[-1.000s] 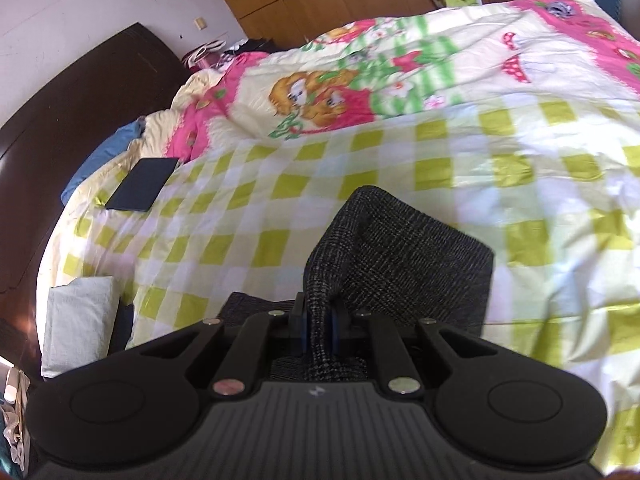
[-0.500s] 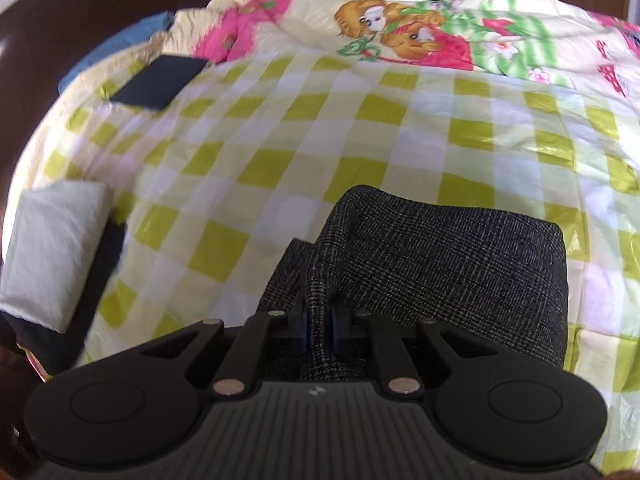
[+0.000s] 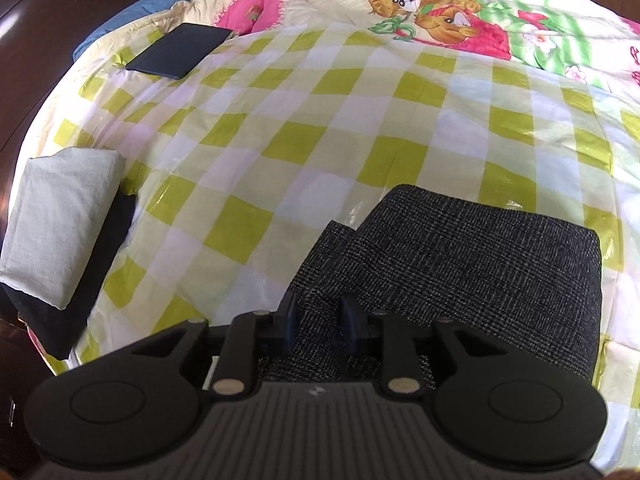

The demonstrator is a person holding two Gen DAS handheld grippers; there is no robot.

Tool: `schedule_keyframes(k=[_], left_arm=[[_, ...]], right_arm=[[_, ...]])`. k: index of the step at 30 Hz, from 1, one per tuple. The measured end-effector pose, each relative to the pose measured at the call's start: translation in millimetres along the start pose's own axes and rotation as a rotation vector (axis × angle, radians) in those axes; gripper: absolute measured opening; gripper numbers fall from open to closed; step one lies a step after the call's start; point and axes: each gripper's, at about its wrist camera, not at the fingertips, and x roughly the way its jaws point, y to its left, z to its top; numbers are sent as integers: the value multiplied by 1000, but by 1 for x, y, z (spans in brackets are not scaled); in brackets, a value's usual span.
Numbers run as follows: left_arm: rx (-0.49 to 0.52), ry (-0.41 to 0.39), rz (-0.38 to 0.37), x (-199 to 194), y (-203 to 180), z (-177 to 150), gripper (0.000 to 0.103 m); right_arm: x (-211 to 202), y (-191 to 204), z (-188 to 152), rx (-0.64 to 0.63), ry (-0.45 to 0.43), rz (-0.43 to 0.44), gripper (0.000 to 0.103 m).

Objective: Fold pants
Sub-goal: 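Open the right tool and withdraw it from the folded trousers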

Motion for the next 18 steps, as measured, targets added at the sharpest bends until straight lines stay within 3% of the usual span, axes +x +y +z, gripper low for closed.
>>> schedule_keyframes(k=[5,7,9,11,13,14,17,18], left_arm=[[-156,-70,-98,-19,11,11,94],[-240,-43,-132,-10,17,20,94],[-298,-18,-104,0,21,27,94],[-316,12,-57,10,22,31,94],[-332,37,-64,19,23,33,94],[-336,48,-74,19,23,32,94],[-298,44,-61,18,17,30,89],[-287,42,-54,18,16,29,80]], right_arm=[[-9,-5,3,-7,-6,42,28],[-14,-7,6,-20,-14,42,28],[-19,-12,12,-35,-38,27,29],[-21,-19,22,-49,-70,0,33],[-18,-26,35,-95,-92,-12,52],[-14,-31,42,-132,-86,-12,56],[4,-47,58,-182,-33,14,58],[9,-54,62,-190,-15,24,58]])
